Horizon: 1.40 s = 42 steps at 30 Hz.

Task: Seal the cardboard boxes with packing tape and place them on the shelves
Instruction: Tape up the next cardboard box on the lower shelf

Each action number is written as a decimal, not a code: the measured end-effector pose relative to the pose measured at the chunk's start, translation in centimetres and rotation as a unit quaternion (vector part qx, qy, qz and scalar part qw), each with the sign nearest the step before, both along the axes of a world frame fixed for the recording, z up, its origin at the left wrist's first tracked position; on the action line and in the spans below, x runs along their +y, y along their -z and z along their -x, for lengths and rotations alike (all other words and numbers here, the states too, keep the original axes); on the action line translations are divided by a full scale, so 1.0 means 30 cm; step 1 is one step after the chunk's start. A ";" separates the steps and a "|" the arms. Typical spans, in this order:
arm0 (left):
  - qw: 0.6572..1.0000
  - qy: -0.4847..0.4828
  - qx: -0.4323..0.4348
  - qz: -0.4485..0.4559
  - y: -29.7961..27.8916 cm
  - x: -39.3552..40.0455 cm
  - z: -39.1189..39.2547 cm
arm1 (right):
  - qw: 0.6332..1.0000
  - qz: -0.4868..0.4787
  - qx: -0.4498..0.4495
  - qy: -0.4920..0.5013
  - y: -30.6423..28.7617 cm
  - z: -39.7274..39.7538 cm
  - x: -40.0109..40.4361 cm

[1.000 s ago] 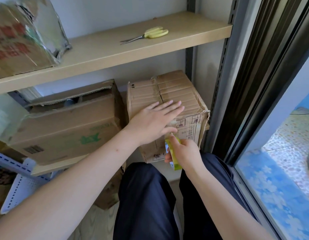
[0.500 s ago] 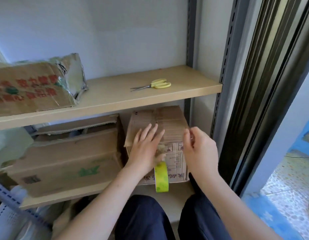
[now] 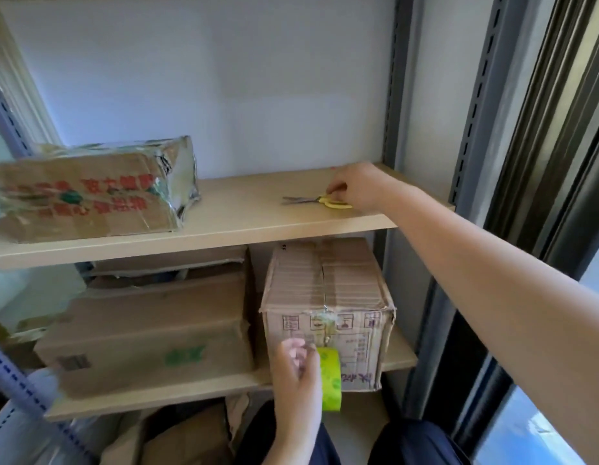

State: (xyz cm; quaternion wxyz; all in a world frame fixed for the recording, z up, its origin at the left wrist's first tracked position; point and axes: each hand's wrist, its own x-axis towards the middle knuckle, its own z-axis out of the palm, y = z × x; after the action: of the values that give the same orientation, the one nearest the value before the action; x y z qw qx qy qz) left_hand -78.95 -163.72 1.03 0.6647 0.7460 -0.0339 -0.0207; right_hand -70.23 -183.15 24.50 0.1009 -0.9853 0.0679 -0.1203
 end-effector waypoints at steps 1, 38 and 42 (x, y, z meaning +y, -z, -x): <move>0.999 0.015 0.029 0.008 0.006 -0.011 -0.006 | 1.000 0.001 0.010 -0.003 -0.005 0.014 0.001; 0.951 0.149 0.264 0.057 -0.049 -0.016 -0.007 | 0.905 -0.240 0.349 -0.047 0.532 0.485 -0.093; 0.949 0.154 0.270 0.053 -0.054 0.012 -0.003 | 0.898 -0.235 0.371 -0.025 0.552 0.468 -0.050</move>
State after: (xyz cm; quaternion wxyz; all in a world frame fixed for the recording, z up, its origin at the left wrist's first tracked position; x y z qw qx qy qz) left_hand -78.86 -163.36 2.63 0.6763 0.6622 0.0312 -0.3213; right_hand -84.26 -184.63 7.92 0.3002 -0.9075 0.1021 0.2755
